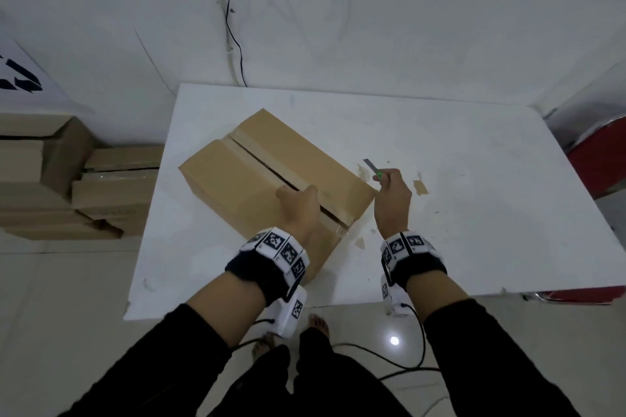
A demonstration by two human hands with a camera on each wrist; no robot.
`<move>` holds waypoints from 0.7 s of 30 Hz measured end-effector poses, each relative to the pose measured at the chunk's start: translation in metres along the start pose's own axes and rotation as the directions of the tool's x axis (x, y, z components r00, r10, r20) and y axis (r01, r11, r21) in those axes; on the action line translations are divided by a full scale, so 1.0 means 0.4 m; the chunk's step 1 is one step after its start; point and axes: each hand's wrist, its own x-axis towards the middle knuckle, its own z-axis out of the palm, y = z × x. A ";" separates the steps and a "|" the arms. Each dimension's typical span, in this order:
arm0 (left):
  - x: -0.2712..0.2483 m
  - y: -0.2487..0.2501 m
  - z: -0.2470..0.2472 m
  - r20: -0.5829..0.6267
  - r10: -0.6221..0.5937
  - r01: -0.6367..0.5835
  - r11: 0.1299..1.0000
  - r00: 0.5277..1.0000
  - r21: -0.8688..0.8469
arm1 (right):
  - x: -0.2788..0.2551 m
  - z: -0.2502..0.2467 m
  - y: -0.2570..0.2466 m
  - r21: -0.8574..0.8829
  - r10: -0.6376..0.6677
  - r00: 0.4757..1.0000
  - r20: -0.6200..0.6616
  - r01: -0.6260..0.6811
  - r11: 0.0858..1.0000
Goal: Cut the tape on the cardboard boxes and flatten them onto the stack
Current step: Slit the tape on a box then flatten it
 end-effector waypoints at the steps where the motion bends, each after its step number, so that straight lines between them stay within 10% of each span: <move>1: 0.005 0.011 0.007 -0.025 -0.035 0.036 0.999 0.999 0.001 | -0.004 0.002 0.004 0.003 0.010 1.000 0.018 -0.010 1.000; 8: 0.059 0.060 -0.012 -0.194 -0.179 0.200 0.976 0.964 0.090 | -0.197 -0.017 0.047 0.028 -0.051 0.994 0.092 0.049 0.998; 12: 0.065 0.068 -0.025 -0.161 -0.041 0.097 0.929 0.986 0.358 | -0.303 -0.020 0.039 0.130 -0.050 0.936 0.349 0.004 0.991; 21: 0.094 0.010 -0.088 0.327 0.209 -0.382 0.342 0.922 0.858 | -0.046 -0.053 0.008 0.098 -0.086 0.995 0.049 0.081 0.992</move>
